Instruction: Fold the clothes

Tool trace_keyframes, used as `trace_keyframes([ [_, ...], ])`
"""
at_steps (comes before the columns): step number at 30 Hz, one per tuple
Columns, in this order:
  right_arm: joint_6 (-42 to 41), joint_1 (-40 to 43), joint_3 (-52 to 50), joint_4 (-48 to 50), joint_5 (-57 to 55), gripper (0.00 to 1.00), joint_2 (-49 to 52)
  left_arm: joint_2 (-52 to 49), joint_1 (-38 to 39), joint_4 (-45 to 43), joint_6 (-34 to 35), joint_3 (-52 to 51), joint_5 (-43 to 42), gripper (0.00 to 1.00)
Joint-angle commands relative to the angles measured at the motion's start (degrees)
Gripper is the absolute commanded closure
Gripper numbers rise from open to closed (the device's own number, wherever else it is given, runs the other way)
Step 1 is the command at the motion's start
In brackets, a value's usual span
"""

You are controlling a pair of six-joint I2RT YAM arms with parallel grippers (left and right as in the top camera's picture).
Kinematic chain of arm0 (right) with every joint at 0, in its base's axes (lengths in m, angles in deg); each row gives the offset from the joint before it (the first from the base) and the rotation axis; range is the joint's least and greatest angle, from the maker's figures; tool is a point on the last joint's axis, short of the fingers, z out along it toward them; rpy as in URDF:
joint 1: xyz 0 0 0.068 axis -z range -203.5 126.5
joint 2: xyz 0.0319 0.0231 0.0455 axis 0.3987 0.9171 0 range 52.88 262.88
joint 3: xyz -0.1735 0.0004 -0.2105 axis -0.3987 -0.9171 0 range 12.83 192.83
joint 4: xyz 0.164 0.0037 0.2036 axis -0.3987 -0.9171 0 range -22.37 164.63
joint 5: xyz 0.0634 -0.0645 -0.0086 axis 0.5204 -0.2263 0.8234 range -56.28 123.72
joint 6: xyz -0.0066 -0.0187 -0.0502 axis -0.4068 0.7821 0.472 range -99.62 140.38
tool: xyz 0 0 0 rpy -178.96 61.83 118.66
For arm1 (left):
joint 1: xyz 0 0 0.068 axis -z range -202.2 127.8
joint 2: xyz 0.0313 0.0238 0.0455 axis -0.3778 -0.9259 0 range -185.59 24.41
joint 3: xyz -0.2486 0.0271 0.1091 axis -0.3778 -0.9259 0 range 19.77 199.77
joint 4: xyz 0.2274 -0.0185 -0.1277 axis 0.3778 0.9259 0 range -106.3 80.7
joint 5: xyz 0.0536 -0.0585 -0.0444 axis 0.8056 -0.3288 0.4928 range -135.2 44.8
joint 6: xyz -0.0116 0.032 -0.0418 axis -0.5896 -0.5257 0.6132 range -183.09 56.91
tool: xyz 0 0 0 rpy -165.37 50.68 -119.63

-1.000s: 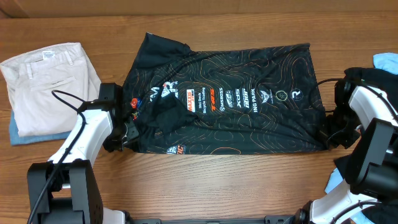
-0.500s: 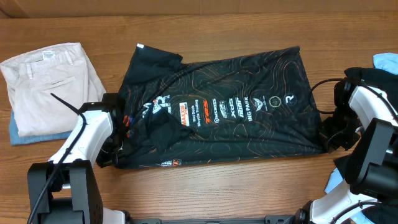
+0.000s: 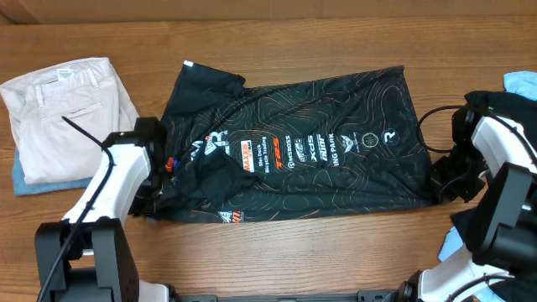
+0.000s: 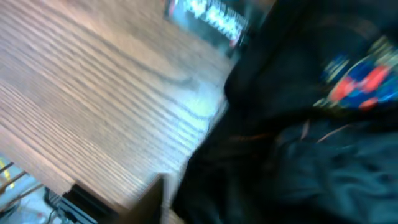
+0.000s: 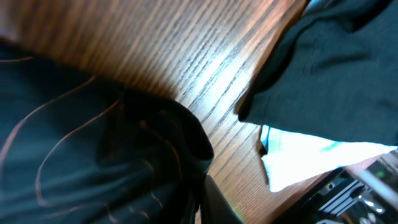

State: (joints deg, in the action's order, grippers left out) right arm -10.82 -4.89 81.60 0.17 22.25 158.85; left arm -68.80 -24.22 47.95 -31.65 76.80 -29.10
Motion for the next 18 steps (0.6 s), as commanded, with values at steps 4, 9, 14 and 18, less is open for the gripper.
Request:
trace_keyframes([
  [4,1.18,0.22,-0.13,0.11,0.17,0.88,-8.98,2.27,-0.33,1.64,-1.25,5.14,0.39,0.52],
  [9,1.2,0.22,-0.13,-1.05,0.17,0.87,-11.98,3.13,-0.33,1.86,-2.1,8.31,-0.83,0.51],
  [14,1.2,0.22,-0.13,-2.16,0.17,0.87,-13.18,3.87,-0.31,1.66,-4.15,12.55,-3.61,0.43],
  [18,1.88,0.2,-0.04,-0.96,1.53,0.85,-13.4,3.87,-0.31,-0.33,-9.77,16.02,-8.09,0.34],
])
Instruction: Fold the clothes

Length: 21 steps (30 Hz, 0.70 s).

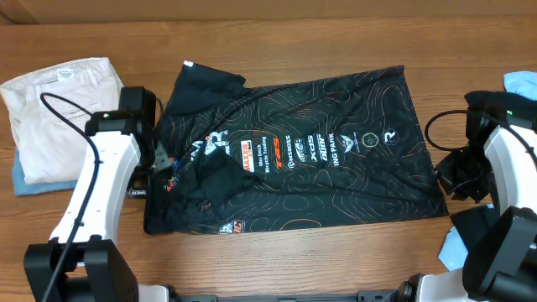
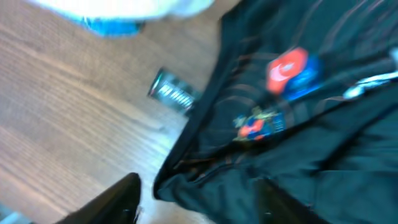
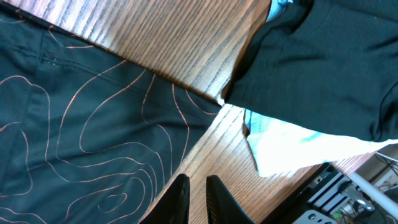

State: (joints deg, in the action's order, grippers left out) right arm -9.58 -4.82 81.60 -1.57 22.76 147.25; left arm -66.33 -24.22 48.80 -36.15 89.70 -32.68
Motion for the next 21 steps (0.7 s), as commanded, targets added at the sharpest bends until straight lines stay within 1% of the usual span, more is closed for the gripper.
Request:
trace_keyframes([
  [1,2.14,0.13,-0.02,1.53,2.58,0.84,-1.79,1.4,-0.24,-2.56,-8.04,3.76,-6.86,0.3],
  [2,4.26,0.13,0.0,2.64,4.57,0.83,-1.79,1.4,-0.2,-3.91,-10.67,4.13,-9.2,0.28],
  [3,6.78,0.15,0.24,3.78,7.39,0.78,-1.79,1.4,-0.2,-5.86,-13.94,4.52,-12.66,0.19],
  [4,7.93,0.13,0.46,4.22,8.79,0.76,-1.79,1.4,-0.2,-7.15,-16.24,4.68,-14.86,0.15],
  [6,10.93,0.13,1.22,4.92,11.93,0.71,-1.79,1.22,-0.2,-9.99,-20.68,5.14,-19.12,0.1],
  [7,12.28,0.13,1.6,5.14,13.22,0.66,-1.79,1.05,-0.22,-11.3,-22.05,5.53,-21.24,0.08],
  [8,13.46,0.04,1.88,5.31,14.32,0.63,-1.79,0.66,-0.22,-12.31,-22.73,6.03,-22.75,0.08],
  [11,13.97,0.0,2.05,5.46,15.19,0.59,-1.79,-1.42,-0.22,-14.36,-23.65,8.35,-25.75,0.09],
  [15,14.93,-0.44,2.05,6.08,15.52,0.59,-1.79,-7.54,-0.31,-15.32,-24.68,14.78,-26.25,0.1],
  [21,15.06,-1.05,2.05,6.32,15.8,0.59,-1.79,-19.98,-1.07,-13.49,-25.31,28.48,-26.12,0.11],
])
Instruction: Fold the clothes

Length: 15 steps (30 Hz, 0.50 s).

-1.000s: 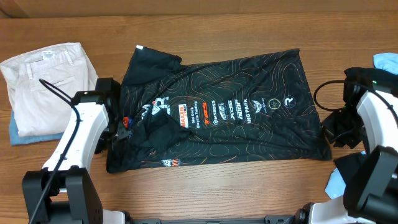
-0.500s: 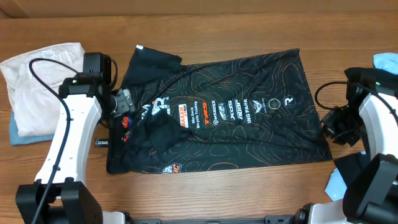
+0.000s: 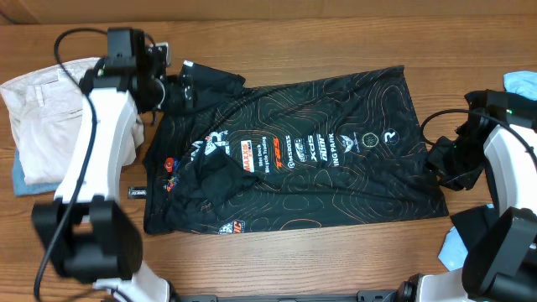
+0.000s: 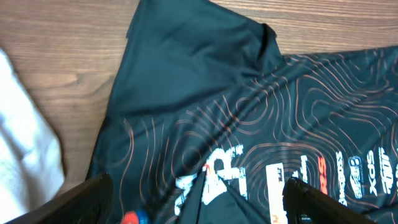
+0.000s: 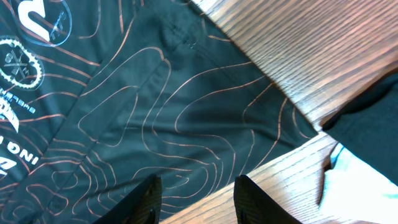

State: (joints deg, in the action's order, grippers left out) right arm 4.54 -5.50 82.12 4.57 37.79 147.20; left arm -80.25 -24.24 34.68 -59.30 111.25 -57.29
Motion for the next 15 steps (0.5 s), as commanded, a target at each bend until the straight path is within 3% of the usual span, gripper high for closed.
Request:
trace_keyframes([
  [1,0.94,-0.37,1.53,0.17,0.76,0.59,-1.75,-7.96,-1.42,0.92,-2.14,9.07,-1.57,0.1],
  [8,1.09,-0.37,1.51,0.39,0.74,0.59,-1.75,-20.79,-4.46,1.73,-2.58,21.14,-4.55,0.12],
  [15,1.09,-0.37,1.51,0.15,0.76,0.59,-1.75,-29.9,-5.88,-0.61,-5.18,25.09,-4.28,0.12],
])
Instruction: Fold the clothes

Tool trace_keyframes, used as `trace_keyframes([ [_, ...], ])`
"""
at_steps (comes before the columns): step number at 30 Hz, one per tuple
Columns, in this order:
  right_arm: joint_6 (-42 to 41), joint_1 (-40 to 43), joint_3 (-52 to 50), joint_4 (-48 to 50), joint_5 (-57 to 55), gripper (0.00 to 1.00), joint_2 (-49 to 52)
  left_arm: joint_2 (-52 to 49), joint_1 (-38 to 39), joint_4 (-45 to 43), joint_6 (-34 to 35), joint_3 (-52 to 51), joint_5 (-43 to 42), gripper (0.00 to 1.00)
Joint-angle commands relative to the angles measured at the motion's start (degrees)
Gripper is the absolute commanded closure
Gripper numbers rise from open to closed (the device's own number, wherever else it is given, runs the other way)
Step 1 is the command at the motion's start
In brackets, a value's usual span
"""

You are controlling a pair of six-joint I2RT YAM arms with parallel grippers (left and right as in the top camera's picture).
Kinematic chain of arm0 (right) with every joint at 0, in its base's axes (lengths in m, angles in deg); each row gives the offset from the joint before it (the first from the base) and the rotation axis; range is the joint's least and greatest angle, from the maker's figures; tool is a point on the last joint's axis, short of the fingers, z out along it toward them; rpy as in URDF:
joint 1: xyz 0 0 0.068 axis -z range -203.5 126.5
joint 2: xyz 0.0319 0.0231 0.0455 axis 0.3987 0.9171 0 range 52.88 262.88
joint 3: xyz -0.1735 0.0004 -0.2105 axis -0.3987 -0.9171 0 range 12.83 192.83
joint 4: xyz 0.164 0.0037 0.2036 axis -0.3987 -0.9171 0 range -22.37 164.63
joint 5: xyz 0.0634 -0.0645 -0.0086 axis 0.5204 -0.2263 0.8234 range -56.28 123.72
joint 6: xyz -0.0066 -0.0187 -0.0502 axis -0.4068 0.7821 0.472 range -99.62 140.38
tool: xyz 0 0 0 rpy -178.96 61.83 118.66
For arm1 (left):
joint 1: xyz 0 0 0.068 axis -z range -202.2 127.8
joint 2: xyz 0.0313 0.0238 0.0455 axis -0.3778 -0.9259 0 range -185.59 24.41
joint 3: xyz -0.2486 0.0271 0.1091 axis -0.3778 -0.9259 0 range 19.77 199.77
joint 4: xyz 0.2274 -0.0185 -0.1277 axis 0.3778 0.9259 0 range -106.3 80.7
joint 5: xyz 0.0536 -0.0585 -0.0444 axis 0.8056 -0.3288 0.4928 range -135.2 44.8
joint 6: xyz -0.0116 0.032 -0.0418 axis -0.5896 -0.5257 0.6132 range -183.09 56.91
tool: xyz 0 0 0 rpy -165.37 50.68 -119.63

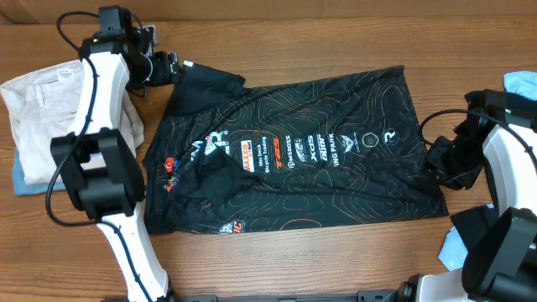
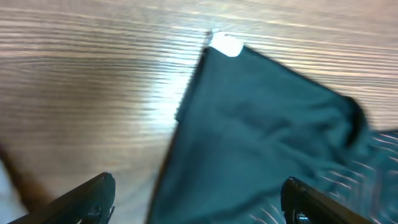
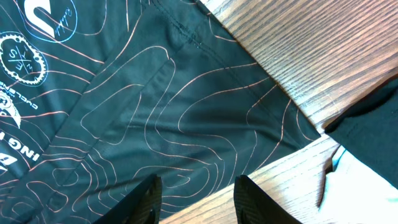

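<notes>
A black jersey [image 1: 294,155] with orange contour lines and sponsor logos lies spread flat across the table's middle. Its far-left sleeve [image 2: 267,124] ends in a corner with a white tag [image 2: 225,45]. My left gripper [image 1: 165,67] hovers at that sleeve corner; in its wrist view the left gripper [image 2: 199,199] is wide open with nothing in it. My right gripper [image 1: 442,166] is at the jersey's right hem, near the front corner. In its own view the right gripper [image 3: 198,193] is open above the hem [image 3: 261,118], holding nothing.
Folded white trousers [image 1: 63,109] lie on a blue cloth [image 1: 25,180] at the left. At the right edge sit a black garment [image 3: 373,118] and light blue cloth [image 1: 520,82]. Bare wood surrounds the jersey.
My left gripper has moved from over the jersey's left shoulder to the far sleeve corner, still open. The right gripper and the jersey have hardly changed.
Both grippers were first low at the jersey's near corners, with the cloth bunched there. Then the jersey lay flat with both grippers off it. The left one then stood at the upper left, now at the sleeve corner; the right one opened over the right hem.
</notes>
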State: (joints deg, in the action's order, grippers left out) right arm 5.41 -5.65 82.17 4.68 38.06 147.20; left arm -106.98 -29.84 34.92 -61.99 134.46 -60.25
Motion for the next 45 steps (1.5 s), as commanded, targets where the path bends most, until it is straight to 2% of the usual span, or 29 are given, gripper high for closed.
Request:
trace_keyframes([
  [1,0.22,-0.22,1.46,0.02,0.48,0.59,-1.75,-4.04,-0.39,-1.7,-2.49,1.88,-1.33,0.12],
  [13,0.17,-0.22,1.46,-0.09,0.5,0.58,-1.75,-10.71,0.76,-6.73,-2.64,1.88,-2.93,0.17],
  [18,0.17,-0.22,1.46,-0.11,0.5,0.59,-1.75,-11.43,2.49,-5.29,-2.69,1.84,-2.82,0.31],
  [20,0.2,-0.22,1.46,0.04,0.48,0.59,-1.75,-11.43,3.17,-3.69,-2.62,1.84,-2.8,0.5],
  [23,0.2,-0.22,1.46,0.5,0.46,0.59,-1.75,-11.43,3.28,-1.05,-2.38,1.84,-2.25,0.66],
  [29,0.24,-0.22,1.57,5.16,0.48,0.68,-1.75,-11.41,2.45,1.42,-0.68,1.84,-1.97,0.87],
  [33,0.24,-0.22,1.62,12.44,0.52,0.66,-1.75,-11.23,1.4,2.91,0.72,2.34,-1.97,0.96],
  [37,4.59,-0.42,1.81,20.65,4.74,0.61,-1.7,-11.19,0.5,5.62,1.95,4.35,-2.36,0.96],
  [38,5.27,-0.72,1.84,22.69,5.27,0.58,-1.6,-11.19,0.35,6.25,1.95,5.14,-3.19,0.96],
  [43,8.92,-3.65,1.95,31.08,5.44,0.49,0.09,-11.19,0.13,8.83,1.95,9.66,-10.27,0.96],
  [45,10.4,-5.16,2.05,35.08,5.44,0.43,1.55,-11.19,0.15,9.79,2.38,11.69,-12.11,0.96],
])
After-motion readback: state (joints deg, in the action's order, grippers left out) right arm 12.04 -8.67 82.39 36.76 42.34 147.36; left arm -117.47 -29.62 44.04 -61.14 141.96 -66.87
